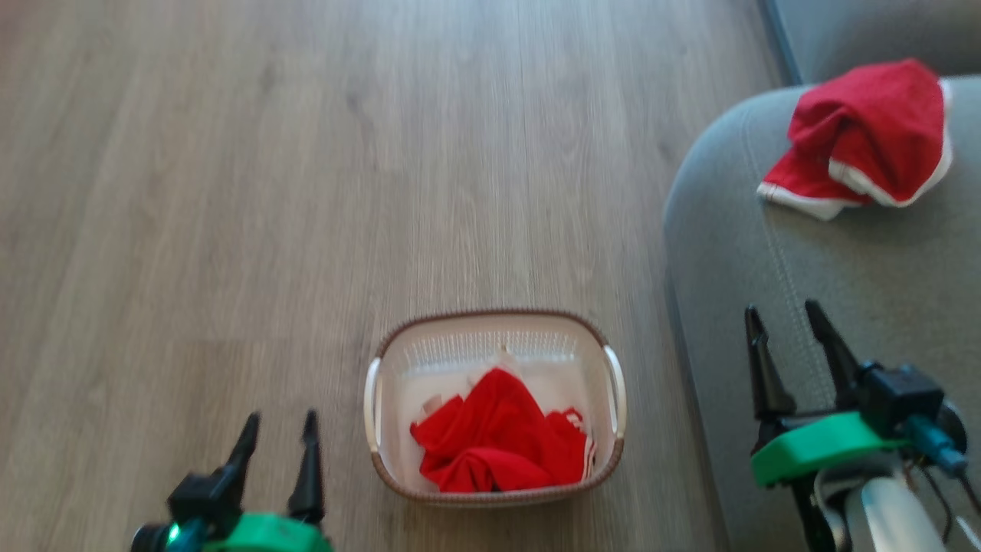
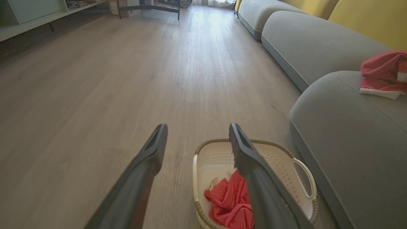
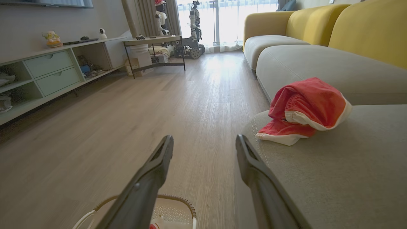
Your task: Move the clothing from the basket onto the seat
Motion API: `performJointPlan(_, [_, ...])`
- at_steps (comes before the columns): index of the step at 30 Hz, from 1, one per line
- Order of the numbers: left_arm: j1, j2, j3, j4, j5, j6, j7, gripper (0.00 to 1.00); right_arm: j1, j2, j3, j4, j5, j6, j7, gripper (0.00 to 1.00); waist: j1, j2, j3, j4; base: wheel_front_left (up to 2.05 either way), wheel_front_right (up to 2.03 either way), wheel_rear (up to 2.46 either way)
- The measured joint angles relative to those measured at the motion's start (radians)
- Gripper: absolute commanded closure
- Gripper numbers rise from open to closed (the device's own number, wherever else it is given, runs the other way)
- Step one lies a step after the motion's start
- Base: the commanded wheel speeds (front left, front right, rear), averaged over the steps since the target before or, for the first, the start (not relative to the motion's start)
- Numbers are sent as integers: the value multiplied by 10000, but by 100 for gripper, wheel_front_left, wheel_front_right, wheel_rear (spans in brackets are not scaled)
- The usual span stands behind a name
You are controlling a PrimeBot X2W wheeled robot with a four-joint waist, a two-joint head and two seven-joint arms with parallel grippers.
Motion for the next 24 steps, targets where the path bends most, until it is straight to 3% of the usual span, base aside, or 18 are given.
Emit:
performJointPlan(11, [-2890, -732, -882, 2157, 522, -721, 157, 0, -1397, 0, -217, -930, -244, 0, 0, 0, 0, 0, 2103, -307, 0, 0, 0])
performJointPlan(20, [-5366, -1329, -2065, 5053, 1001, -1875, 550, 0, -2403, -2, 10, -1611, -343, 0, -23, 0, 0, -1, 4127, -693, 0, 0, 0])
performJointPlan(24, [-6200, -1409, -2445, 6119, 1070, -2196, 926, 0, -2756, -4, 242, -1825, -389, 0, -25, 0, 1, -1, 4871, -892, 0, 0, 0])
